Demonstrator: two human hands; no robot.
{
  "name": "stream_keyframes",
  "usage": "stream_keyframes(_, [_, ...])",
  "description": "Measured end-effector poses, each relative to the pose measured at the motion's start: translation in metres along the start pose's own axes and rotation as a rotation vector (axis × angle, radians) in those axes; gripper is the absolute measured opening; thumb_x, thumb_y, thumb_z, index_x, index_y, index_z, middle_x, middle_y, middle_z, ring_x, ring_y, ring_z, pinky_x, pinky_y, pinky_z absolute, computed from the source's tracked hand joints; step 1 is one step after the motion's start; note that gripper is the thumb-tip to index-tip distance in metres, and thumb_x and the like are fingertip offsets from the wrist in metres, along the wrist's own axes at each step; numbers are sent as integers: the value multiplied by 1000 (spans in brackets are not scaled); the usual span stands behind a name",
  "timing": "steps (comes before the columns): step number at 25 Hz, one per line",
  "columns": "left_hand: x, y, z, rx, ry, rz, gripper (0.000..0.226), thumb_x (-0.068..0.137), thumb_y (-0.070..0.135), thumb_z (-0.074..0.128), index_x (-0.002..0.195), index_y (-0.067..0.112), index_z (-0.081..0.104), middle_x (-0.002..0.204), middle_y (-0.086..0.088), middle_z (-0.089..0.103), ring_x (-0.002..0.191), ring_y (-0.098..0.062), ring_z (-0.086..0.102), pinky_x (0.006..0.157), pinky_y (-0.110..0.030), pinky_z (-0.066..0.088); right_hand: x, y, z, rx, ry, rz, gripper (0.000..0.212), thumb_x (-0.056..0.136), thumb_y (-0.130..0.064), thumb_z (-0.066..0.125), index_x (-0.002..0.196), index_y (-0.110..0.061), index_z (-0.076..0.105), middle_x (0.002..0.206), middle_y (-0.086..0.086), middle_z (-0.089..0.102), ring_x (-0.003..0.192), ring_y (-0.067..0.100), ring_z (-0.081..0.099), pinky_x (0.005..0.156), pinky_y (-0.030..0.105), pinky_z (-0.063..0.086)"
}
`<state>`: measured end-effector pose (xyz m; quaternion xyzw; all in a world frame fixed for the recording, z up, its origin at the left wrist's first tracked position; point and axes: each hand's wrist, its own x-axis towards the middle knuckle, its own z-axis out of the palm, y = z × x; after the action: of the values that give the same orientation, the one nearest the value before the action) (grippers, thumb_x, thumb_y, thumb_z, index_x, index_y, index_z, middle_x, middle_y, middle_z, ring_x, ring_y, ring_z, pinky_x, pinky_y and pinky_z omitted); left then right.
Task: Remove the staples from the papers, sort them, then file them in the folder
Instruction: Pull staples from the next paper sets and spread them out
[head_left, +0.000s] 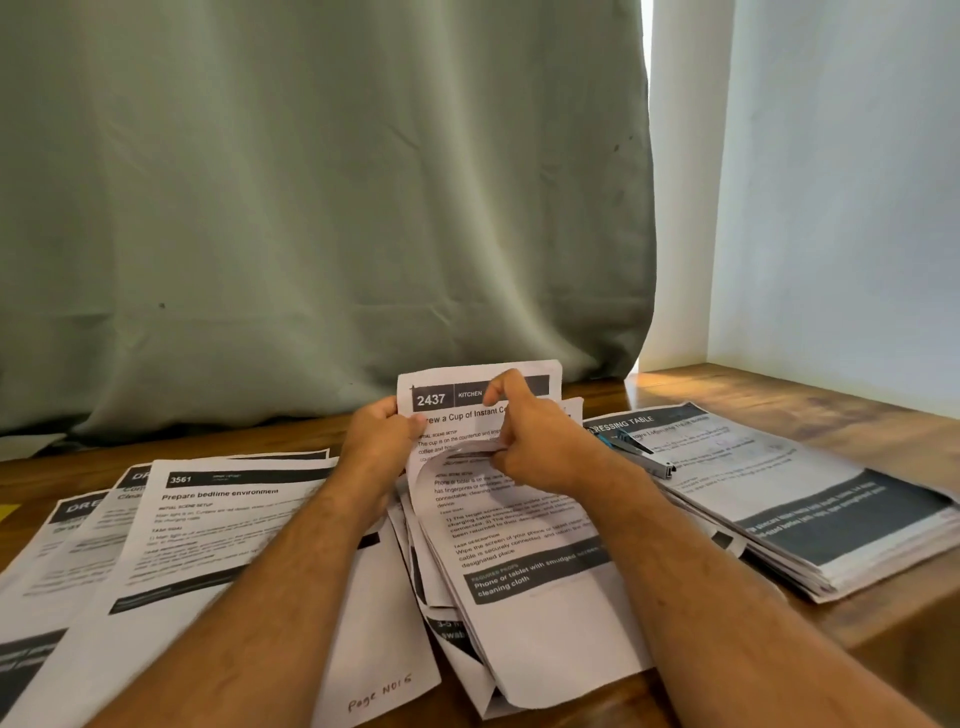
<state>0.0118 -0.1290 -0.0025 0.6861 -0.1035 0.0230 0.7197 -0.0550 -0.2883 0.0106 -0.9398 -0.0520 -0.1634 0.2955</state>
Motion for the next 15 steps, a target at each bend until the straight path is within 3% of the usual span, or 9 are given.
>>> stream_keyframes(3, [1, -1, 1, -47, 21, -25, 21, 102, 8, 52, 103, 22, 68, 91, 0, 77, 82, -18, 74, 64, -33, 59, 1, 2, -1, -44, -39, -10, 27, 88, -1, 66, 97, -22, 52, 114, -2, 63, 108, 20, 63, 85, 31, 59])
stream_keyframes(5, [1, -2, 2, -46, 25, -32, 20, 103, 10, 51, 106, 22, 67, 91, 0, 77, 83, -20, 75, 65, -35, 60, 1, 3, -1, -51, -47, 7, 24, 88, -1, 66, 95, -22, 55, 109, -4, 64, 107, 19, 63, 87, 31, 58])
stream_keyframes(8, [-3, 0, 2, -12, -8, 1, 24, 102, 7, 48, 106, 20, 68, 95, -2, 77, 86, -20, 74, 66, -34, 59, 1, 0, 0, 38, 16, -21, 61, 86, 0, 68, 127, -32, 37, 113, -1, 65, 100, 19, 67, 86, 31, 57])
stream_keyframes(10, [-6, 1, -1, 41, -94, 36, 28, 97, 1, 48, 104, 16, 71, 92, -3, 77, 77, -14, 73, 58, -26, 57, 1, 0, 0, 73, 66, -42, 89, 83, 1, 70, 142, -41, 18, 113, 1, 66, 101, 18, 67, 90, 32, 54])
stream_keyframes(12, [-8, -1, -6, 38, -189, 41, 24, 91, 6, 52, 100, 7, 74, 89, -10, 76, 73, -17, 71, 56, -25, 54, 2, 2, 0, 53, 47, -23, 72, 85, 0, 69, 138, -34, 33, 112, 1, 66, 98, 15, 67, 91, 31, 55])
stream_keyframes(15, [3, -8, -9, 24, -116, 12, 28, 89, 23, 55, 93, 5, 77, 91, -10, 76, 84, -22, 70, 71, -32, 52, 3, 4, -3, -27, -16, 27, 22, 89, -5, 67, 103, -22, 63, 100, -6, 67, 86, 9, 63, 86, 31, 58])
